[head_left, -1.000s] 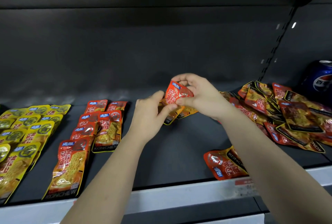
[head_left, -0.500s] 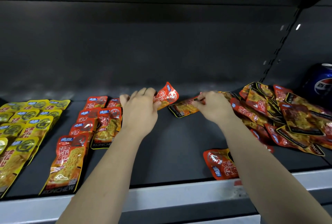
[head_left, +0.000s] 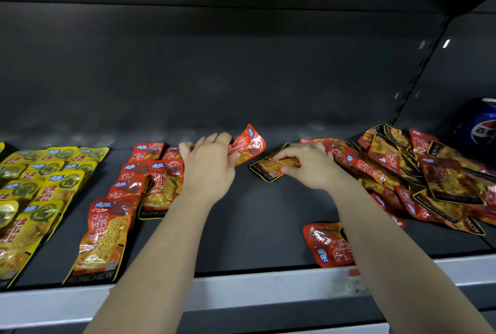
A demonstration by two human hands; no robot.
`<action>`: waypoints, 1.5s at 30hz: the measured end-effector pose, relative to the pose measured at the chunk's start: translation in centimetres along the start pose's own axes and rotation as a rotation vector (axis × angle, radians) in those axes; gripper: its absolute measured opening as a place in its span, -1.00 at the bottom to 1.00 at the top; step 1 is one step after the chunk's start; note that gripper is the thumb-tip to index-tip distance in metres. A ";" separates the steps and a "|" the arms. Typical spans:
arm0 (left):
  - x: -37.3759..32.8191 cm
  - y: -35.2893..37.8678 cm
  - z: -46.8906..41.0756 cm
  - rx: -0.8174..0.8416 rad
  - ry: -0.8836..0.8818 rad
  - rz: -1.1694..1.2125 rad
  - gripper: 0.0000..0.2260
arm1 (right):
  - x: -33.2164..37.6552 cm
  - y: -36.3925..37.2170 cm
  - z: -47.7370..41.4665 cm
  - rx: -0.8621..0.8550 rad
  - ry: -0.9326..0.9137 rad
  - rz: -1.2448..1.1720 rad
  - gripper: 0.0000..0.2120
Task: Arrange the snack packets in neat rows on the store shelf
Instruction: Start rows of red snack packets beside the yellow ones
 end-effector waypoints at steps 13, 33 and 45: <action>0.0 0.0 0.0 0.009 -0.011 -0.001 -0.81 | 0.3 -0.2 -0.1 -0.016 0.004 0.038 -0.74; 0.2 0.3 0.0 0.013 -0.016 -0.019 -0.79 | 2.6 0.6 0.3 -0.045 0.001 -0.117 -0.42; -0.1 -0.4 0.1 -0.017 0.045 -0.014 -0.75 | 2.4 -0.2 -0.3 -0.005 0.032 -0.366 -0.41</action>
Point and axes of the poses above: each hand's wrist, its own z-axis away from the middle knuckle, its own y-axis out of the palm, x = y × z, the point moved 2 cm from there along -z, towards the middle knuckle, and after that the axes turned 6 degrees about -y, right-handed, at the moved point
